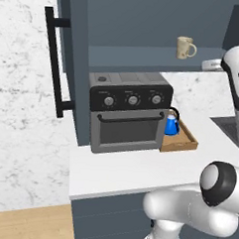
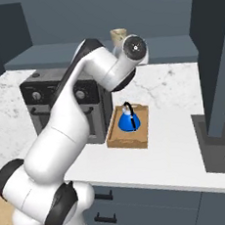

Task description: Pick the kettle from the counter and place it on the tray. Then pick the mug from the cabinet and place it on the tray. Then close the cabinet doors.

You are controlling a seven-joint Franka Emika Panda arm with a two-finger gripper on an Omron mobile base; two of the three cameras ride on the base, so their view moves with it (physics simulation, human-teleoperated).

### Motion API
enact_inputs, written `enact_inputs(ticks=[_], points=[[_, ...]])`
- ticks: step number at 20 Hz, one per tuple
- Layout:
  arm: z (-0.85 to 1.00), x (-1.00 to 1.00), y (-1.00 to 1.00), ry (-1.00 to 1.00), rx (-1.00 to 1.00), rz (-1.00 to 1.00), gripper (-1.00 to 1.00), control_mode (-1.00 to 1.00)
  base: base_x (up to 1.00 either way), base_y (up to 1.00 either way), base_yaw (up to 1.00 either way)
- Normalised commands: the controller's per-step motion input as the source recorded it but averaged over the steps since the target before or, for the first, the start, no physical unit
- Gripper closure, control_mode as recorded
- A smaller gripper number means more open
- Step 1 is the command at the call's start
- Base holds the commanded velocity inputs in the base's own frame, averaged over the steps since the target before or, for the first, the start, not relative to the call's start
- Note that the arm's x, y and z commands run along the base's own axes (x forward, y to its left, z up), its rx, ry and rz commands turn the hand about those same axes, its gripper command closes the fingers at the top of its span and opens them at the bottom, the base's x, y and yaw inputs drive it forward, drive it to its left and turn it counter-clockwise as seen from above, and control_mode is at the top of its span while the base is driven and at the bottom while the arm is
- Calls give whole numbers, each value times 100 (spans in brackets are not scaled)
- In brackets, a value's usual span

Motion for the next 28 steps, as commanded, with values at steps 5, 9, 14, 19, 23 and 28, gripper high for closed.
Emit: enact_inputs(ticks=[5,9,14,19,23,28], points=[[17,45,0,5,0,0,-100,-100,0,0,0],[2,66,0,19,0,0,-100,-100,0,0,0],[0,57,-1,5,0,2,-100,-100,0,0,0],[0,35,-2,-1,0,12,-100,-100,0,0,0],[0,21,-1,-6,0,11,-100,-100,0,0,0],[0,12,-4,-1,0,8,-100,-100,0,0,0]])
